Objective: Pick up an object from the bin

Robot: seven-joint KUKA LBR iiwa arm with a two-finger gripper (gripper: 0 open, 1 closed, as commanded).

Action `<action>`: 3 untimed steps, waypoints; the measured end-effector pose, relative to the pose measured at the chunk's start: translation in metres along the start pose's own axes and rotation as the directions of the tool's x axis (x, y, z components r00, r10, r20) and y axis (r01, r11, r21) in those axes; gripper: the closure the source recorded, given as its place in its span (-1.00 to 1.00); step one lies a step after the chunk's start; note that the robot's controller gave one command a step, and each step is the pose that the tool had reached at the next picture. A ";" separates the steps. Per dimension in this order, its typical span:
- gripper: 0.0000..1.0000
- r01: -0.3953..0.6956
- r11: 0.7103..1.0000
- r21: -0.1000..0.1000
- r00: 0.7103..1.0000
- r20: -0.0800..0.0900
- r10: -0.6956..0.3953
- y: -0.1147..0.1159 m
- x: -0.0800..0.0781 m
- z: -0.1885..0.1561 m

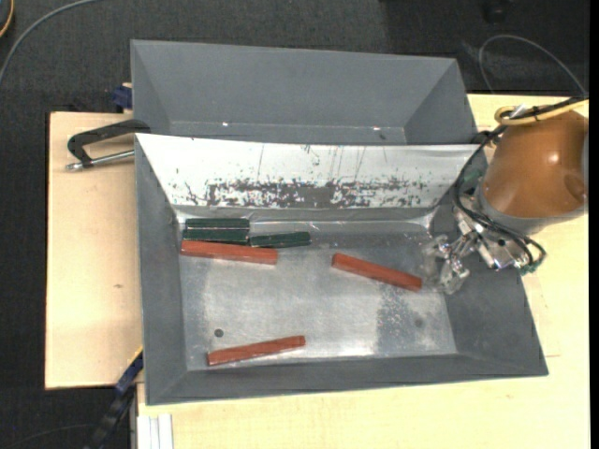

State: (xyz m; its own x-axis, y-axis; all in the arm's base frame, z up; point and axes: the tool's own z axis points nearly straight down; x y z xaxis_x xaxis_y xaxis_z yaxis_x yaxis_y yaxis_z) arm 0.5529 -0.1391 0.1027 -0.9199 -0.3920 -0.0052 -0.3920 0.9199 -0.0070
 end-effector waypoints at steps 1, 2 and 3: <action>-1.00 0.006 1.000 -0.006 1.000 0.001 -0.006 0.005 -0.003 0.001; -1.00 0.127 0.992 -0.011 0.992 -0.002 -0.127 0.060 -0.026 0.033; 1.00 0.122 0.993 -0.009 0.993 -0.001 -0.122 0.057 -0.025 0.032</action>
Offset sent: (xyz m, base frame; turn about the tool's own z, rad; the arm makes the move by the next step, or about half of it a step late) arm 0.0000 0.0000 0.0000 0.0000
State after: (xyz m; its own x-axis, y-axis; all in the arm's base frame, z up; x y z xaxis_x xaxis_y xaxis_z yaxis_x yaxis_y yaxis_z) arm 0.5536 -0.0769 0.0709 -0.8654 -0.5011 -0.0029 -0.5011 0.8654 0.0010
